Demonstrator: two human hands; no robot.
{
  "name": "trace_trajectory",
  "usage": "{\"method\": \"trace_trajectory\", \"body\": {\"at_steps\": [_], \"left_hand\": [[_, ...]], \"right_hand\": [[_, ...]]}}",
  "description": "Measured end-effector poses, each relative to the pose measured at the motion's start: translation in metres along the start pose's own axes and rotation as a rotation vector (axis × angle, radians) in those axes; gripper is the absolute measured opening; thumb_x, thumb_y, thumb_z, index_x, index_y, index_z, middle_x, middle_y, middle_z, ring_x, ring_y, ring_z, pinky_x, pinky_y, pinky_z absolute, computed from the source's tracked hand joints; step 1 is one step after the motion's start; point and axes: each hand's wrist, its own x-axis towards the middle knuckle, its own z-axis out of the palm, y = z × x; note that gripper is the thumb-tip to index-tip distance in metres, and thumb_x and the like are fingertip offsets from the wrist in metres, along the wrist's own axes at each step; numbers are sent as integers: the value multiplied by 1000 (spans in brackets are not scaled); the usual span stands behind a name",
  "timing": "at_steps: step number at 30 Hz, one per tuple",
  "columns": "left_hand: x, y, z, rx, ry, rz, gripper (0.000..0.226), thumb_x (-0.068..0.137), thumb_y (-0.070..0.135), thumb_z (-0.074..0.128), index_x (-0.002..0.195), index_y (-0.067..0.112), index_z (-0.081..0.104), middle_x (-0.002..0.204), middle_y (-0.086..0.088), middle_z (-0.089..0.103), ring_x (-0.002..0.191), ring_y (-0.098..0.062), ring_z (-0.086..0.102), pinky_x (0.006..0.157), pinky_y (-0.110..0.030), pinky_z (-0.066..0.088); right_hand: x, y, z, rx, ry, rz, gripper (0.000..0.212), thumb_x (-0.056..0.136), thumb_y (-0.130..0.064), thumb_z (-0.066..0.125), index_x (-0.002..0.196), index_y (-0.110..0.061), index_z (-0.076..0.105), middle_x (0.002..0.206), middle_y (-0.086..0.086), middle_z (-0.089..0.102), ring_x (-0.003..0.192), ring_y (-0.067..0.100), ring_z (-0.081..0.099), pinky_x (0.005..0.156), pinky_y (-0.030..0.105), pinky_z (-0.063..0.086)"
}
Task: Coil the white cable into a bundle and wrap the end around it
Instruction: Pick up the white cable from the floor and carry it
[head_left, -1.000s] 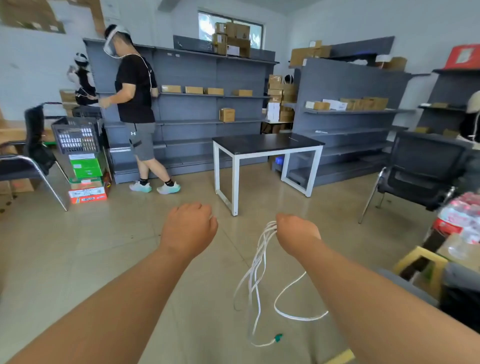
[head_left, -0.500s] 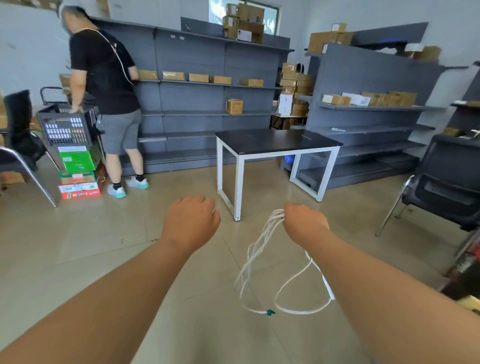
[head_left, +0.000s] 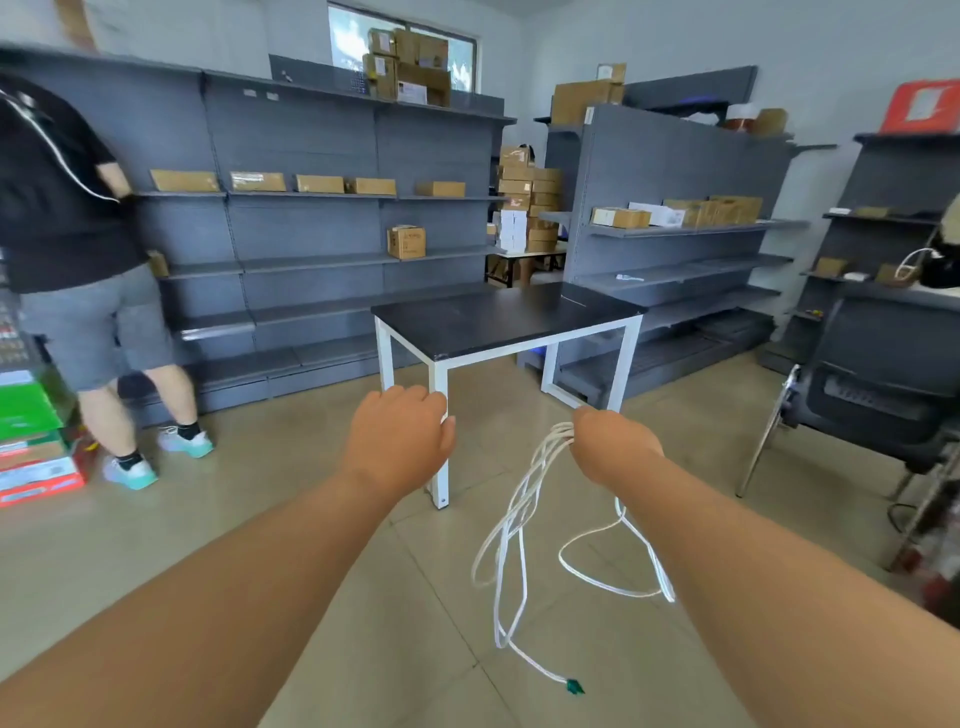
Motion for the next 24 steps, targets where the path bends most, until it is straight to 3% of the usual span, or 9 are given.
{"method": "trace_trajectory", "body": {"at_steps": [3,8,13,19,24], "left_hand": [[39,-10,24,-13,-13,2,34,95,35,33,101,17,61,95,-1,64,90,-22,58,79,-33,42],[99,-19,63,-30,-33,-4,32,96,35,32,95,17,59,94,0,63,87,-22,57,79,-33,42],[168,-23,108,-11,-50,-9,32,96,34,30,96,17,57,95,0,61,89,-22,56,80,-33,39],[280,-18,164,11,-2,-68,28,95,30,30,80,15,49,80,-2,56,70,-23,47,67,-32,30],[361,-11,213,-32,9,-113,32,96,35,32,93,18,59,86,2,61,77,-20,56,70,-32,39]], "right_hand": [[42,0,-5,10,12,31,30,89,3,37,115,-8,48,113,11,60,99,29,59,70,35,43],[121,3,-2,49,23,88,29,89,2,39,115,-8,48,112,12,61,100,31,59,82,41,49],[213,10,14,21,23,54,29,88,3,41,115,-7,48,109,12,62,97,30,60,77,37,48],[346,34,19,-21,2,-12,34,88,0,45,120,-9,49,113,11,63,101,30,61,81,39,49],[438,56,22,-2,16,-40,36,85,-3,46,120,-10,47,109,9,61,97,31,60,77,37,50]]}}
